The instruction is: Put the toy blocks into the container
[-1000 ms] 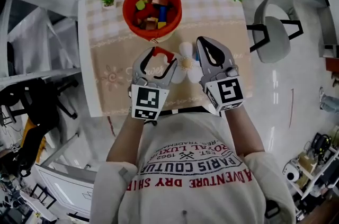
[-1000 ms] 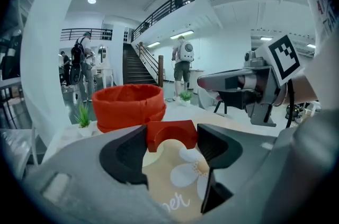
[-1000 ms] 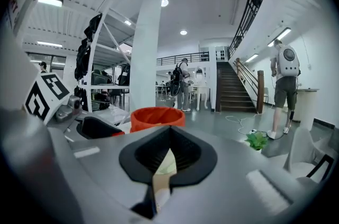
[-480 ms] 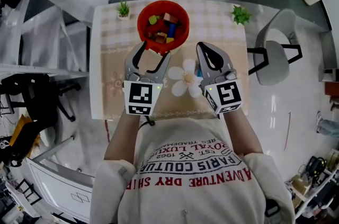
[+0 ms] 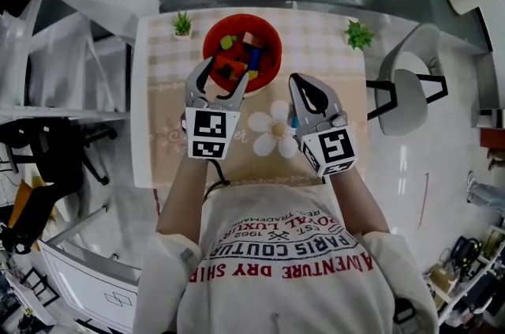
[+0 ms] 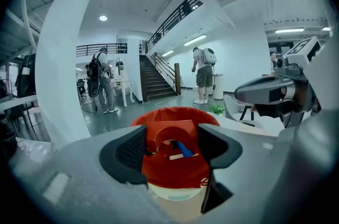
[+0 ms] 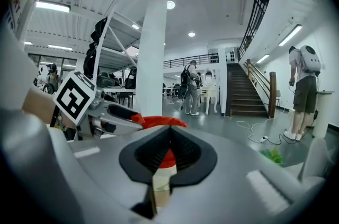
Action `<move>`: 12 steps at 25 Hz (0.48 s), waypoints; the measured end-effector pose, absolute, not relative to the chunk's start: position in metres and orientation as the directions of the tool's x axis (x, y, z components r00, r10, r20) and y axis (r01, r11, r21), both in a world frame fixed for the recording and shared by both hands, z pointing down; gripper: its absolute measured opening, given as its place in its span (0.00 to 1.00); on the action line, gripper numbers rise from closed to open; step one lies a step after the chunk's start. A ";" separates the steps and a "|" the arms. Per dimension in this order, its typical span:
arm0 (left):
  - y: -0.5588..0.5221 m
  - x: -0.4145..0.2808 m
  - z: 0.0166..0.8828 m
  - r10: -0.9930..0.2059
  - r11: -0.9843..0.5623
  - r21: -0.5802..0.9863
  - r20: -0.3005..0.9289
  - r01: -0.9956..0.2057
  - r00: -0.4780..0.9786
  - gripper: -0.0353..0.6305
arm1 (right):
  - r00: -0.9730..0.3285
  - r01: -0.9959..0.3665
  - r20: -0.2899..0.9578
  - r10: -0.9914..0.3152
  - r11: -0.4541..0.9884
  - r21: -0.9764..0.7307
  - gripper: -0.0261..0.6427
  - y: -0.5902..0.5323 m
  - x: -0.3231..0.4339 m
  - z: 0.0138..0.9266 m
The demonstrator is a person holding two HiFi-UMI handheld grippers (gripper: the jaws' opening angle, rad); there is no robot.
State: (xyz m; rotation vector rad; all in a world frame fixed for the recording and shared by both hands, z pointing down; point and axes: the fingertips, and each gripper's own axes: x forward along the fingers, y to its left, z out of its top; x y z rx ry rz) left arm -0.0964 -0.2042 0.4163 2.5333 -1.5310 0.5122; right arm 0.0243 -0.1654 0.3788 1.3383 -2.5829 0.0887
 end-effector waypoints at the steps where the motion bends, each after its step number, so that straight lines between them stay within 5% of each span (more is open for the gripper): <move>1: -0.205 -0.096 0.421 -0.826 -0.476 -0.049 0.367 -0.878 0.427 0.52 | -0.554 -0.814 0.234 -0.799 0.579 0.050 0.04 -0.167 0.024 0.380; 7: -0.210 -0.095 0.429 -0.827 -0.454 0.015 0.364 -0.891 0.428 0.52 | -0.539 -0.824 0.252 -0.804 0.566 0.042 0.04 -0.170 0.027 0.389; 12: -0.200 -0.088 0.424 -0.839 -0.439 0.019 0.349 -0.898 0.417 0.62 | -0.534 -0.828 0.245 -0.809 0.560 0.044 0.04 -0.161 0.040 0.388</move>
